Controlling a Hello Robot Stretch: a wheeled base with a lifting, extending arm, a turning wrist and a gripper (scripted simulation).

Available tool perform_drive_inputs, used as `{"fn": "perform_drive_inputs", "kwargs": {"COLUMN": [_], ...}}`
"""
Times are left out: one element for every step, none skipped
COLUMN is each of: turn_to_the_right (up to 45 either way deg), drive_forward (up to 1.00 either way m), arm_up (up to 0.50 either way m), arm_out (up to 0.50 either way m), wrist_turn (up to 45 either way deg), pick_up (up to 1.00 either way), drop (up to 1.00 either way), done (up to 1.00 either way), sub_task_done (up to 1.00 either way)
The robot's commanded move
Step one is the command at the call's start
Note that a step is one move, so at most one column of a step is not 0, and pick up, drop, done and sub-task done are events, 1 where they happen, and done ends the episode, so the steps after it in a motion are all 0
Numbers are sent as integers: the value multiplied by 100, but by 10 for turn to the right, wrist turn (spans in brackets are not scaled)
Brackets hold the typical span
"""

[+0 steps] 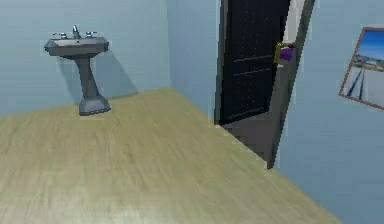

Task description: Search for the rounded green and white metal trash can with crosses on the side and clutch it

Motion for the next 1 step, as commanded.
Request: {"fn": "perform_drive_inputs", "kwargs": {"turn_to_the_right": [150], "drive_forward": [0], "arm_up": [0], "arm_out": [0], "wrist_turn": [0], "pick_up": [0], "drop": [0], "done": [0], "sub_task_done": [0]}}
